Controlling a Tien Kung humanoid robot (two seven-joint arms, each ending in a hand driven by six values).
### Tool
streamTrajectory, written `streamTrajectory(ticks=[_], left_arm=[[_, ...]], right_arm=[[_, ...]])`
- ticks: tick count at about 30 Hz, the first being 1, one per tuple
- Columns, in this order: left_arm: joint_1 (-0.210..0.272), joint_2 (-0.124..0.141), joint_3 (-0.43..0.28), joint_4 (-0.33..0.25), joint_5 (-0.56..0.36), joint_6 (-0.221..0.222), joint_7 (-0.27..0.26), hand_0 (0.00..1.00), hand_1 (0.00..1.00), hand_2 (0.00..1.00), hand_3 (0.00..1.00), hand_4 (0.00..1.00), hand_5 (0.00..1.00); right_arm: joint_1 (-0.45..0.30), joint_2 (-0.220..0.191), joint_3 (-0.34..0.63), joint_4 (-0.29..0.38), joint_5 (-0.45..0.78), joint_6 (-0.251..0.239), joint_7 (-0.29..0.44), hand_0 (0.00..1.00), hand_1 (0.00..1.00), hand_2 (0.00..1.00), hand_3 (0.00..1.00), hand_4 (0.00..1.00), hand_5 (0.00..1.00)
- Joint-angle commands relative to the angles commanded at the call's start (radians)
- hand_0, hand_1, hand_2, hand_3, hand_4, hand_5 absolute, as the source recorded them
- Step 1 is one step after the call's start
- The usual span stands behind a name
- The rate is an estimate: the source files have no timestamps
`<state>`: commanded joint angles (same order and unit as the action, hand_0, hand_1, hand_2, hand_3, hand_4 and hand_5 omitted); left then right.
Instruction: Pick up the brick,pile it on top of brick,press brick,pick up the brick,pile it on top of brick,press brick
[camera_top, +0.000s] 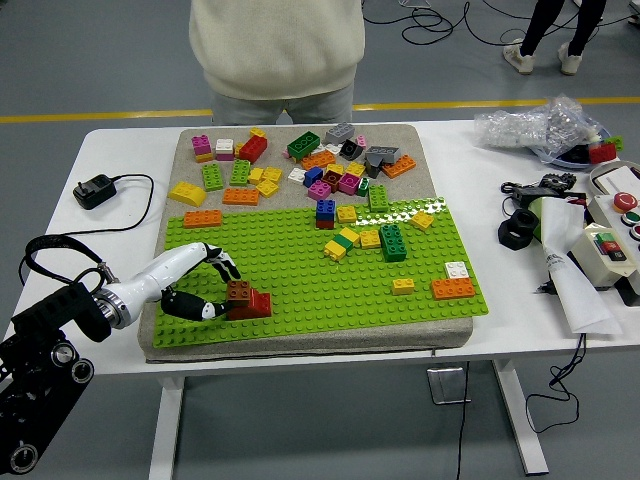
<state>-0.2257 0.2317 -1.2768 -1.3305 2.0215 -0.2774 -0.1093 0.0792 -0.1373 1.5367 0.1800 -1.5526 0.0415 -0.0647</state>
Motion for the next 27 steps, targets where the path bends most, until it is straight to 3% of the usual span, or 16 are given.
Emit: streamTrajectory(ticks=[27], left_arm=[[-0.001, -0.001, -0.004, 0.002, 0.003, -0.002, 0.001, 0.803, 0.78, 0.591, 0.6, 0.843, 0.057]], right_arm=[[0.001, 0.0, 0.0, 0.0, 0.004, -0.001, 0.0, 0.761, 0.676, 0.718, 0.737, 0.998, 0.683]])
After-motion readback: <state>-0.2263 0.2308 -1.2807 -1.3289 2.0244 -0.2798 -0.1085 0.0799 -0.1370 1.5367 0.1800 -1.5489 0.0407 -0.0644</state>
